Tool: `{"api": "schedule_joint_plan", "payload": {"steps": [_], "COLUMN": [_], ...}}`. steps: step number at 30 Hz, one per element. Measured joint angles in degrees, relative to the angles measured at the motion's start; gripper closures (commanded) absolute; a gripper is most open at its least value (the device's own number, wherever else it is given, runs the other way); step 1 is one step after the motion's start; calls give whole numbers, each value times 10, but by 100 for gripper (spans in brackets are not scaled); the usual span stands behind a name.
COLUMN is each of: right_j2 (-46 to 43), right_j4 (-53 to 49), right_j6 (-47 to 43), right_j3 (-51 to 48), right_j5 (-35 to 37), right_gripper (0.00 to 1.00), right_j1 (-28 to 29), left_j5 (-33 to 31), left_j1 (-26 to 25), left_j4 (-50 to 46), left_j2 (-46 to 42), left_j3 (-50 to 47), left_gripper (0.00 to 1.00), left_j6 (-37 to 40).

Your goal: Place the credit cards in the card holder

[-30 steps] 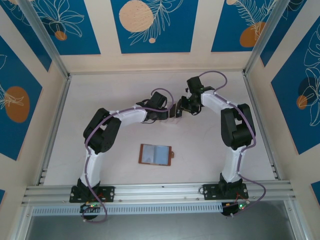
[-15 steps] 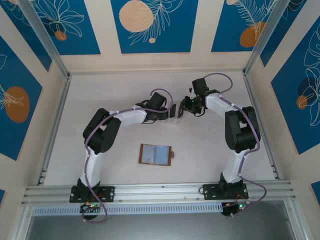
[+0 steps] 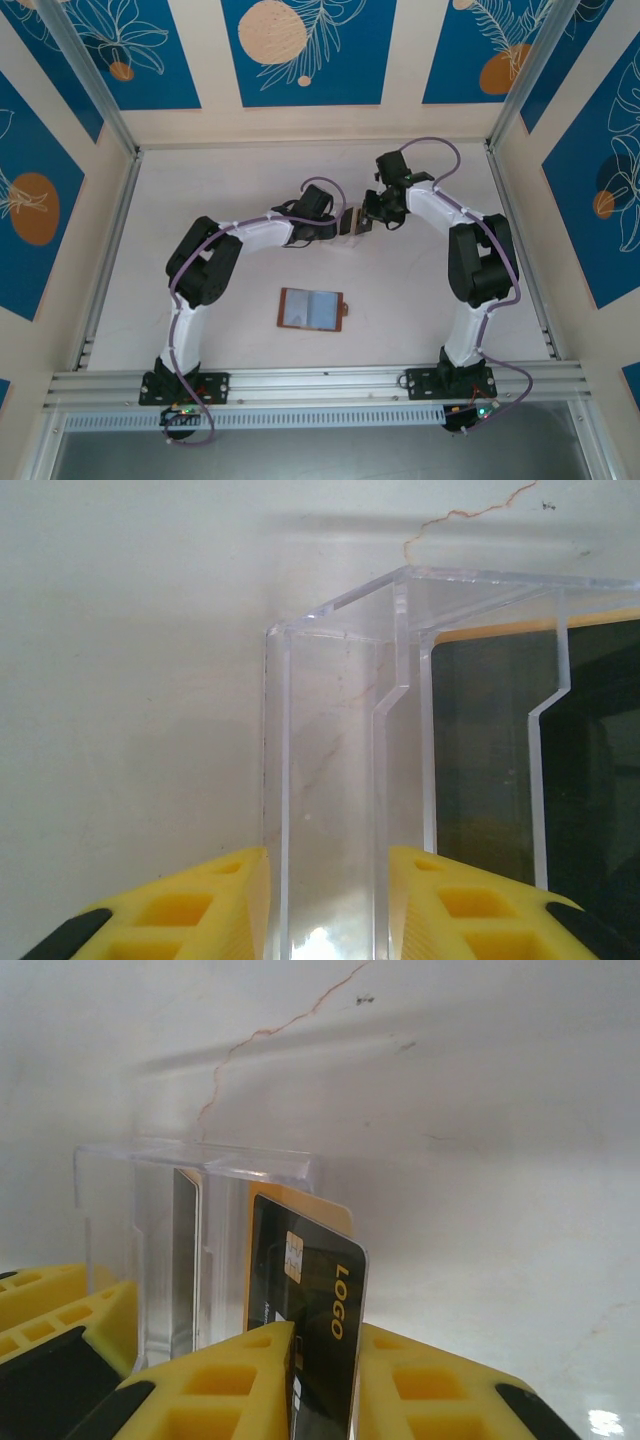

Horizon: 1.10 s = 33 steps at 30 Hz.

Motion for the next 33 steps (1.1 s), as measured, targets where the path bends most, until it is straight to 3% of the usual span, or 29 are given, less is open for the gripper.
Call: {"api": "schedule_joint_plan", "payload": {"steps": [2, 25, 29, 31, 33], "right_j2": [0, 4, 12, 15, 20], "right_j4": [-11, -69, -71, -73, -74], "right_j6": [-3, -20, -23, -26, -29], "right_j3": [8, 61, 74, 79, 83], "right_j5": [12, 44, 45, 46, 46], "right_gripper": [83, 86, 92, 88, 71], "right_j1": [4, 20, 24, 26, 27], "left_j5": [0, 3, 4, 4, 5], "left_j1": [0, 0, 1, 1, 2], "left_j4": [0, 0, 0, 0, 0], "left_j2": [0, 0, 1, 1, 1], "left_j3": [0, 0, 0, 1, 1], "left_gripper": [66, 66, 66, 66, 66], "left_j6": [-1, -2, -2, -2, -2]}}
